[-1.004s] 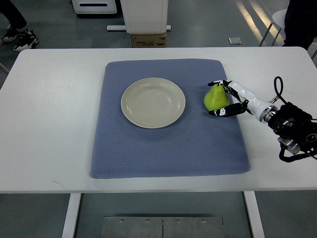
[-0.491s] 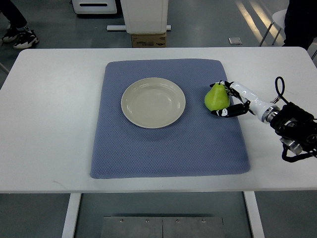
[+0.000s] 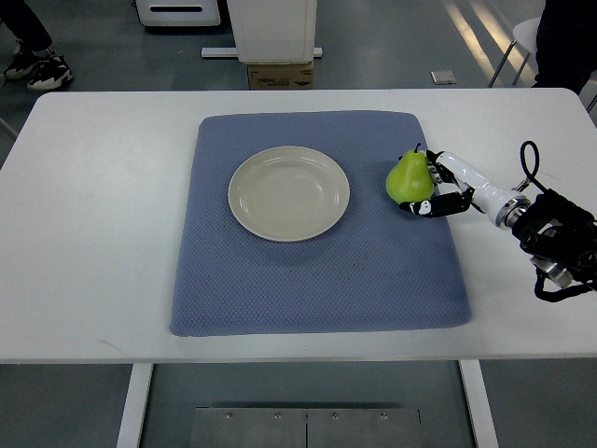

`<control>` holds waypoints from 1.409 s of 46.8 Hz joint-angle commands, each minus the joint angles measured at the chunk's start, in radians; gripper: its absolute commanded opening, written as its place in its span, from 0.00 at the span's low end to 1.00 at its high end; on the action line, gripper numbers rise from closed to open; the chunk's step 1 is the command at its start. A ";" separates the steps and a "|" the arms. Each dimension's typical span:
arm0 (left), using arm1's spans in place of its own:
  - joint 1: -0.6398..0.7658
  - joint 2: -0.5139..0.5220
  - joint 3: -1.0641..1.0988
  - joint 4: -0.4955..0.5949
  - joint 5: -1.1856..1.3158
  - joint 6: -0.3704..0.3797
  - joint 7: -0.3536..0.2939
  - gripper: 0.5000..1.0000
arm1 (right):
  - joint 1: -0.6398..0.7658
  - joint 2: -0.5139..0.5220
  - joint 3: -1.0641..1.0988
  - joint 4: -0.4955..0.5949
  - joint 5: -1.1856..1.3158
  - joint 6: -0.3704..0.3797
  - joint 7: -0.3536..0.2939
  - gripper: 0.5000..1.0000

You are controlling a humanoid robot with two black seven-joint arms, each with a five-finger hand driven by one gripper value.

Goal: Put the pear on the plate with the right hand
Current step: 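Lift the pear with the right hand and carry it over the plate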

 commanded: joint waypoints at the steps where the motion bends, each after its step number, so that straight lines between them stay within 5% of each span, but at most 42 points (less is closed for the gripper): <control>1: 0.001 0.000 0.000 0.000 0.000 0.000 0.000 1.00 | 0.004 0.000 0.001 -0.001 0.001 0.000 0.010 0.00; 41: -0.001 0.000 0.000 0.000 0.000 0.000 0.000 1.00 | 0.128 -0.109 0.018 -0.028 0.016 0.055 0.063 0.00; 66: 0.001 0.000 0.000 0.000 0.000 0.000 0.000 1.00 | 0.191 0.138 0.064 -0.027 0.015 0.051 0.055 0.00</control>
